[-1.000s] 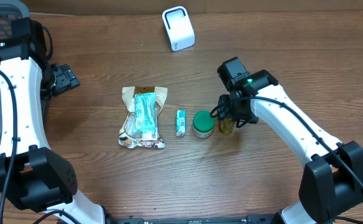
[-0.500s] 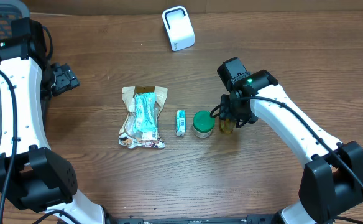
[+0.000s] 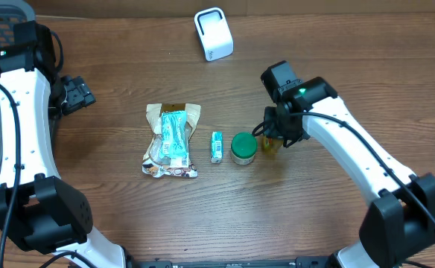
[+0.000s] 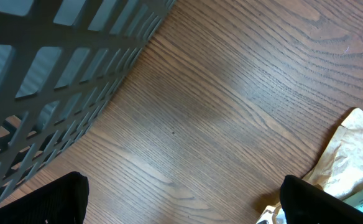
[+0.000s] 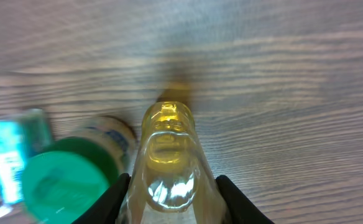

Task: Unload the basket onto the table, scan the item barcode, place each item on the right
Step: 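Lift the yellow bottle and tilt it sideways with the right gripper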

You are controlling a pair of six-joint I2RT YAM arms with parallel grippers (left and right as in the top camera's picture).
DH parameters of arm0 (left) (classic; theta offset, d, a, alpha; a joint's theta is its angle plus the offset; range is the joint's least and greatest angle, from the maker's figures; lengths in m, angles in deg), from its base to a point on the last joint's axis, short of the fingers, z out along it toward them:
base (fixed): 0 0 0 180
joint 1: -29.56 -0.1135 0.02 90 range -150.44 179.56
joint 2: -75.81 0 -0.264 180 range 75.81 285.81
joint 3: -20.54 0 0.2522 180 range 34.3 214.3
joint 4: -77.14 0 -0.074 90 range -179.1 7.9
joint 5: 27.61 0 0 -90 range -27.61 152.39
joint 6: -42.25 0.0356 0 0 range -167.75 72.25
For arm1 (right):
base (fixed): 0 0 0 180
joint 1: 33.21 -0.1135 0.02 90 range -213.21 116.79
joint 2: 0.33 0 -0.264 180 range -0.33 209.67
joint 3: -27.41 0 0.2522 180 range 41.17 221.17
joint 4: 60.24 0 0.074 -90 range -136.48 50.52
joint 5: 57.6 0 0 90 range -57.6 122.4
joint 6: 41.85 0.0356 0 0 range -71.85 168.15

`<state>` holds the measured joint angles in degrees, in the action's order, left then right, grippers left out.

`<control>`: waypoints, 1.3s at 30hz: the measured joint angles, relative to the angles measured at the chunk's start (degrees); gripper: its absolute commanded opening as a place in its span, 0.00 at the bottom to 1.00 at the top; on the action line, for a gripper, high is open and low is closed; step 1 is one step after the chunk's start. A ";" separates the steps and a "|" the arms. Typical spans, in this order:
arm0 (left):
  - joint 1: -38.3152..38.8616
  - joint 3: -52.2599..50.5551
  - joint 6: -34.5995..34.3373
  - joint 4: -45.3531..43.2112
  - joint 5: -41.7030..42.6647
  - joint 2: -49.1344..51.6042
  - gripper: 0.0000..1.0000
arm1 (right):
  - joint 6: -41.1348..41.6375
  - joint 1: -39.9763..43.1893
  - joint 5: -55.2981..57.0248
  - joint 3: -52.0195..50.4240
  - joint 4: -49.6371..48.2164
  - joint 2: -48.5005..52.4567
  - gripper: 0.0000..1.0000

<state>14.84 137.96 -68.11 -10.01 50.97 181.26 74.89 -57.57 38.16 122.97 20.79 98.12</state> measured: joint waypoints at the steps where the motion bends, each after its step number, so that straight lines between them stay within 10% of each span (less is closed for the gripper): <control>1: 0.00 0.00 0.00 0.00 0.00 0.00 1.00 | -0.22 0.09 -0.02 0.90 0.57 -0.74 0.31; 19: 0.00 0.00 0.00 0.02 0.00 0.00 0.99 | -24.26 10.54 -45.40 7.50 7.08 -12.79 0.31; 39: 0.00 0.00 0.00 0.02 0.02 0.00 1.00 | -26.12 6.16 -52.81 7.50 7.37 -12.79 0.31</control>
<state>14.84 137.96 -68.11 -9.99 51.00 181.26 48.77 -51.41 -14.64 130.46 28.15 85.33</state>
